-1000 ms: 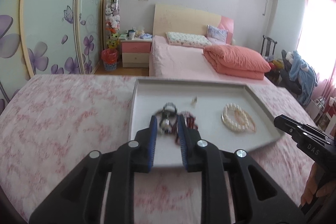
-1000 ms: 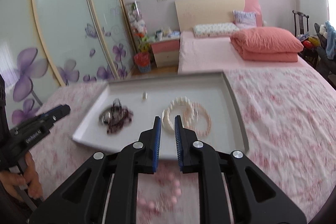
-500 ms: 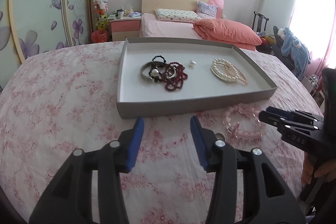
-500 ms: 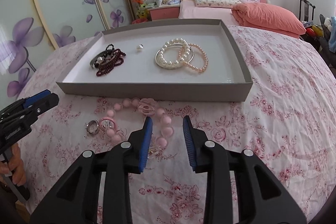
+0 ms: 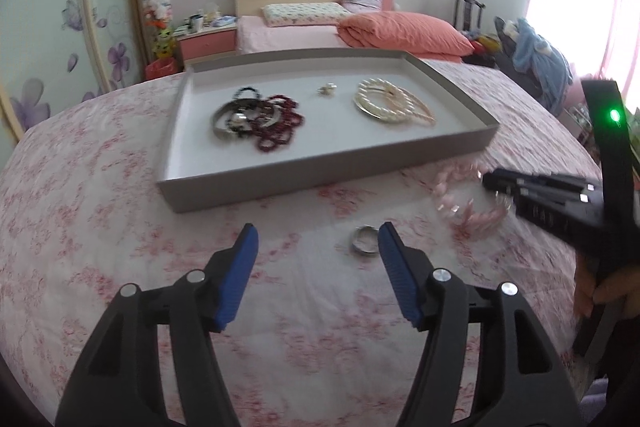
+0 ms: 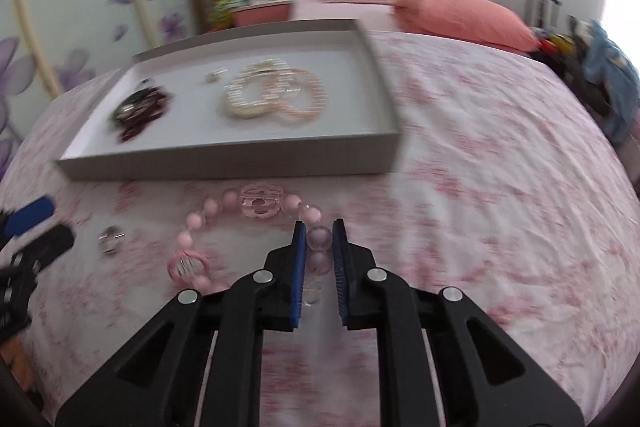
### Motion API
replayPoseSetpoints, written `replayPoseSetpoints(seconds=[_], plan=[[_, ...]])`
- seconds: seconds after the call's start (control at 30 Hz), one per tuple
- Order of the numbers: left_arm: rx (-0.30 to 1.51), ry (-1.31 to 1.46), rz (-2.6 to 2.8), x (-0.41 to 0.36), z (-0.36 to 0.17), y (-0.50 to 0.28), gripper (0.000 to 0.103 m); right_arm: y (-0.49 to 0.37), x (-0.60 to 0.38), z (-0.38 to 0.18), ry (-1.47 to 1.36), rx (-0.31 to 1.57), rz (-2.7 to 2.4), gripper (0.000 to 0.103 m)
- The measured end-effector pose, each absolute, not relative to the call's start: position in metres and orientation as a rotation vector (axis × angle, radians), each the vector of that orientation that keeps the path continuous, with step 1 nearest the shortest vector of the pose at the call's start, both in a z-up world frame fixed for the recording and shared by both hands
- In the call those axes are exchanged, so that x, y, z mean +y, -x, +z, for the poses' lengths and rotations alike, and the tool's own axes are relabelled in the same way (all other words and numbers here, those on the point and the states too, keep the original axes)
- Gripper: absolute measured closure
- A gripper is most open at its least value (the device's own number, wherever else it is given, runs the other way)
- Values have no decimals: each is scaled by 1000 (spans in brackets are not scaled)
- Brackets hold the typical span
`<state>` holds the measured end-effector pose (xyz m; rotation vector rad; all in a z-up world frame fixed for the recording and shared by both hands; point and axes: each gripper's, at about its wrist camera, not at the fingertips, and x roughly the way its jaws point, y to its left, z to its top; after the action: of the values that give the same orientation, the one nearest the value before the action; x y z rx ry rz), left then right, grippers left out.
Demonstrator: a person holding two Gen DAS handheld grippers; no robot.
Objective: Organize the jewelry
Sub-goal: 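Grasp the pink crystal bead bracelet with the right tool while the left tool grasps the silver ring, then lift the pink crystal bracelet and silver ring and carry both toward the tray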
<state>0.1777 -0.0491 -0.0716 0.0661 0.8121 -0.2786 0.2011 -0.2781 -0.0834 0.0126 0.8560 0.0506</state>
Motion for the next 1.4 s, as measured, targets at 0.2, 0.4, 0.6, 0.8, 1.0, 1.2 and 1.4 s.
replayPoseSetpoints(seconds=[0.2, 0.4, 0.6, 0.8, 1.0, 1.2, 1.4], plan=[[864, -121, -305, -76, -85, -186, 41, -202, -283, -84, -15, 857, 47, 89], [894, -121, -260, -87, -94, -198, 62, -203, -285, -84, -24, 859, 55, 89], [895, -120, -176, -76, -93, -202, 81, -202, -277, -83, 1, 859, 74, 89], [899, -83, -85, -35, -93, -201, 80, -201, -254, -83, 32, 860, 150, 89], [897, -59, -80, -26, -92, -197, 77, -200, -255, -83, 14, 862, 163, 88], [900, -53, -97, -26, -92, -198, 68, -200, -255, -83, 18, 862, 162, 88], [899, -55, -93, -29, -91, -197, 71, -200, -255, -83, 20, 862, 161, 88]])
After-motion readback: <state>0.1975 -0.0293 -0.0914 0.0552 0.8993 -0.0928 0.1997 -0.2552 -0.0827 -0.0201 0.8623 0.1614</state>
